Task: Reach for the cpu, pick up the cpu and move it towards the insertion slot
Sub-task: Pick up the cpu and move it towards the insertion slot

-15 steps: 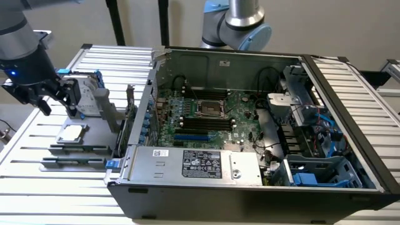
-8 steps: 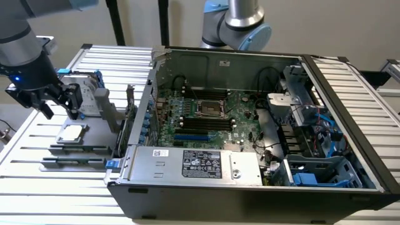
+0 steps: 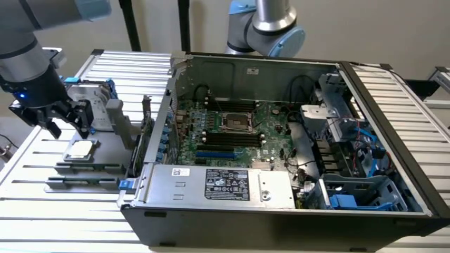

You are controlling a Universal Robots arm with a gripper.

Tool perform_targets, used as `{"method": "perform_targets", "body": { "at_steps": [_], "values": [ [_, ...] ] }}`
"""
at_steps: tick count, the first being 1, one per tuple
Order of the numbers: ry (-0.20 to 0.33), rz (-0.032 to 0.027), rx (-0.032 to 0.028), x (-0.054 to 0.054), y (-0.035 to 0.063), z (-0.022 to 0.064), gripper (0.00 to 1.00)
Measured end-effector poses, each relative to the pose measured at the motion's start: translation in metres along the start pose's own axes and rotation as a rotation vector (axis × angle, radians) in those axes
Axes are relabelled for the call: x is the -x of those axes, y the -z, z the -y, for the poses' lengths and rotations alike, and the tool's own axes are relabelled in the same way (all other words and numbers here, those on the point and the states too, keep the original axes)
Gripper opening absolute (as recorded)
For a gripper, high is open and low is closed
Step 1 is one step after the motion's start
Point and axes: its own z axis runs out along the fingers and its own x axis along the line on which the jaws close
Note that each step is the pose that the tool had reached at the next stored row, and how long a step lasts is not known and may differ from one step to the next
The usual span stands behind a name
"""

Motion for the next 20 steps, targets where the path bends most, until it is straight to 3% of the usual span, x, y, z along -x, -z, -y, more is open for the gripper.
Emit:
{"method": "perform_targets", "body": {
  "at_steps": [20],
  "values": [
    [0.000, -0.0002, -0.0001, 0.000, -0.0323, 0.0011, 0.67]
  ]
}}
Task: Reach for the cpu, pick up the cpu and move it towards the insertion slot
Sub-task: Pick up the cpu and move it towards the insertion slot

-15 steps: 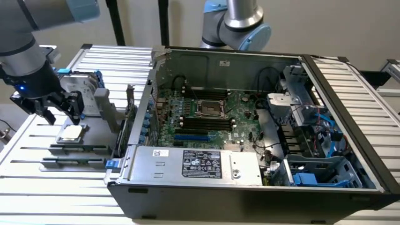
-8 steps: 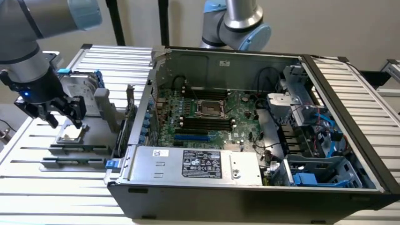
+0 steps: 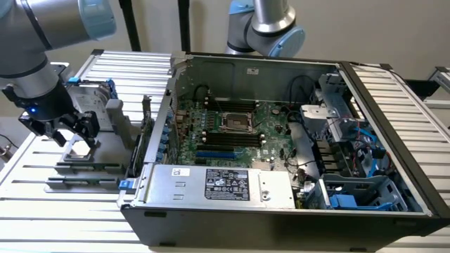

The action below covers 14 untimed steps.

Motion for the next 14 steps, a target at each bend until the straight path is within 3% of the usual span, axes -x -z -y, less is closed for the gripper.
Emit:
{"method": "perform_targets", "body": {
  "at_steps": [1, 2, 14],
  "values": [
    [0.000, -0.0001, -0.0001, 0.000, -0.0008, 0.0000, 0.67],
    [0.000, 0.0000, 0.0000, 0.000, -0.0018, 0.0001, 0.73],
    [-0.003, -0.0007, -0.0006, 0.000, -0.0138, 0.0006, 0.73]
  ]
}}
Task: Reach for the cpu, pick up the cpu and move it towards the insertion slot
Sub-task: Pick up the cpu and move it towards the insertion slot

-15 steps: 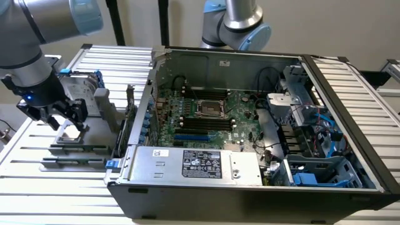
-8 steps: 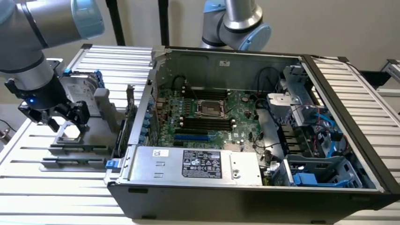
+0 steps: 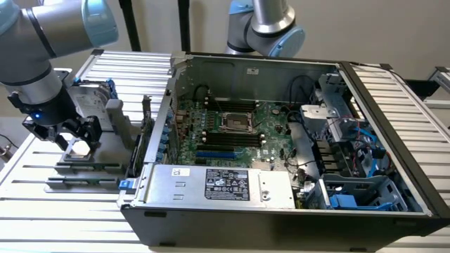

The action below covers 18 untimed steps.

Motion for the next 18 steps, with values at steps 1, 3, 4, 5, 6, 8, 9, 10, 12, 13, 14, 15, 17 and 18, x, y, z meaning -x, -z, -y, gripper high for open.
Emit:
{"method": "perform_targets", "body": {
  "at_steps": [1, 3, 4, 5, 6, 8, 9, 10, 12, 13, 14, 15, 17, 18],
  "values": [
    [0.000, -0.0002, -0.0004, 0.0000, -0.0004, 0.0000, 0.73],
    [-0.001, -0.0006, -0.0012, 0.0000, -0.0009, 0.0000, 0.73],
    [-0.001, -0.0008, -0.0015, 0.0000, -0.0011, -0.0001, 0.73],
    [-0.001, -0.0009, -0.0016, 0.0000, -0.0013, -0.0003, 0.73],
    [-0.002, -0.0009, -0.0016, 0.0000, -0.0015, -0.0005, 0.73],
    [-0.002, -0.0011, -0.0018, 0.0000, -0.0018, -0.0012, 0.73],
    [-0.002, -0.0011, -0.0022, 0.0000, -0.0019, -0.0015, 0.73],
    [-0.003, -0.0013, -0.0025, 0.0000, -0.0019, -0.0017, 0.73],
    [-0.003, -0.0014, -0.0034, 0.0000, -0.0021, -0.0023, 0.73],
    [-0.003, -0.0013, -0.0041, 0.0001, -0.0022, -0.0025, 0.73],
    [-0.003, -0.0014, -0.0051, 0.0002, -0.0022, -0.0026, 0.73],
    [-0.003, -0.0014, -0.0060, 0.0002, -0.0023, -0.0027, 0.73],
    [-0.003, -0.0016, -0.0071, 0.0002, -0.0023, -0.0028, 0.73],
    [-0.003, -0.0015, -0.0075, 0.0003, -0.0024, -0.0029, 0.73]
  ]
}}
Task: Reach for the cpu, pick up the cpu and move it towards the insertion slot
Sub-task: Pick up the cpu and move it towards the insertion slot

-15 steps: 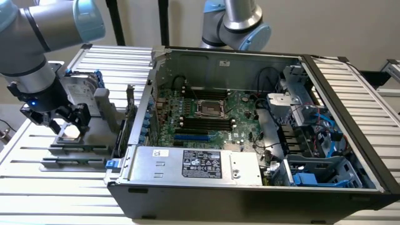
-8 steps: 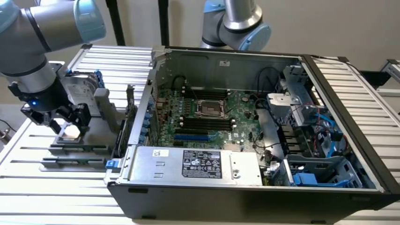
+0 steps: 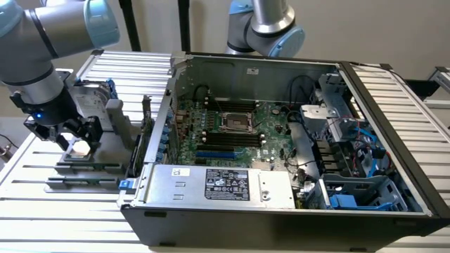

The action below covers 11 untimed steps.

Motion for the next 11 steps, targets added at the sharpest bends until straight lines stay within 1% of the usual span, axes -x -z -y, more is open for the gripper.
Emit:
{"method": "perform_targets", "body": {
  "at_steps": [3, 4, 5, 6, 7, 10, 11],
  "values": [
    [0.000, 0.0000, -0.0008, 0.0003, -0.0002, -0.0001, 0.73],
    [0.000, -0.0001, -0.0011, 0.0003, -0.0002, -0.0002, 0.71],
    [0.000, -0.0001, -0.0012, 0.0004, -0.0003, -0.0002, 0.65],
    [0.000, 0.0000, -0.0014, 0.0006, -0.0003, -0.0003, 0.65],
    [0.000, -0.0001, -0.0016, 0.0006, -0.0003, -0.0004, 0.58],
    [0.000, -0.0003, -0.0023, 0.0009, -0.0003, -0.0005, 0.58],
    [0.000, -0.0004, -0.0024, 0.0010, -0.0003, -0.0005, 0.56]
  ]
}}
